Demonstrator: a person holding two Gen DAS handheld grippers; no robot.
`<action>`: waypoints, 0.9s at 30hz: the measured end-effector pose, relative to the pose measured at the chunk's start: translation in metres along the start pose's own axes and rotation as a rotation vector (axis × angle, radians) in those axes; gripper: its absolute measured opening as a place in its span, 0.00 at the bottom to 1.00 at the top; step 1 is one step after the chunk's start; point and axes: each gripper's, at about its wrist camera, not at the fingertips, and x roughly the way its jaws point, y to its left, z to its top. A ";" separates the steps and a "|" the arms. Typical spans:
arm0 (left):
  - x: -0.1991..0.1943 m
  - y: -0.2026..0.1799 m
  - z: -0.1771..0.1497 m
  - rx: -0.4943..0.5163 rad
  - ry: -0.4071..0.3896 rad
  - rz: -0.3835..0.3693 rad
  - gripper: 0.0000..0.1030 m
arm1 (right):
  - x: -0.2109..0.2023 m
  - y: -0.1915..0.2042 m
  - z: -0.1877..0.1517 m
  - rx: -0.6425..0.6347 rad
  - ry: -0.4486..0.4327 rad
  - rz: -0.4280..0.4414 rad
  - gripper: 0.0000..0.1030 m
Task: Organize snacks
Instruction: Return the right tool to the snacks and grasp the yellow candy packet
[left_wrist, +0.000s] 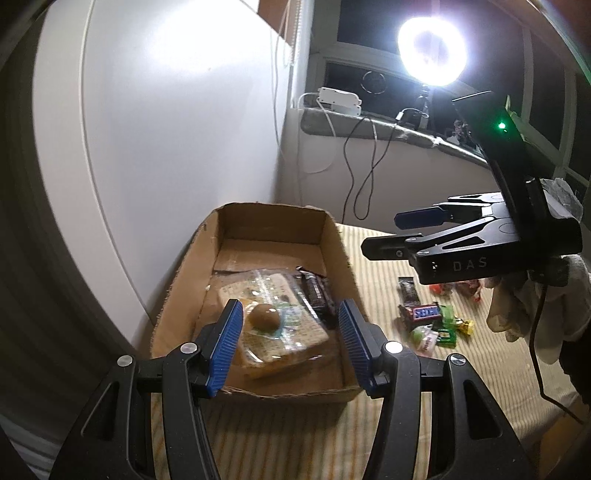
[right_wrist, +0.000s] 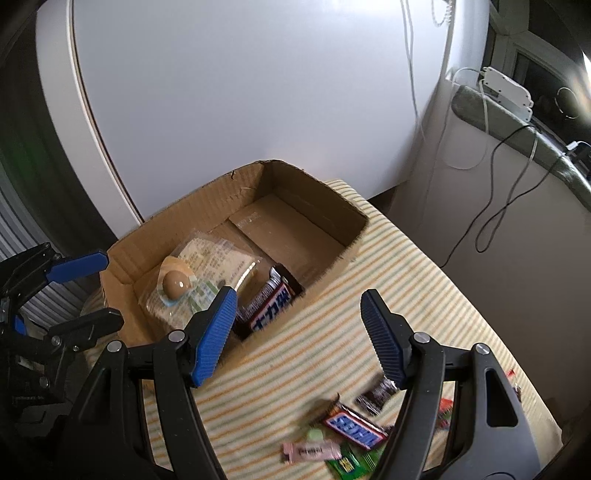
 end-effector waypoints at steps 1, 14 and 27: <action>-0.001 -0.002 0.000 0.002 -0.001 -0.004 0.52 | -0.003 -0.002 -0.002 0.002 -0.002 -0.003 0.70; 0.004 -0.053 -0.004 0.052 0.021 -0.128 0.52 | -0.060 -0.062 -0.065 0.104 -0.012 -0.065 0.70; 0.040 -0.111 -0.022 0.101 0.141 -0.244 0.42 | -0.070 -0.094 -0.138 0.170 0.064 -0.058 0.63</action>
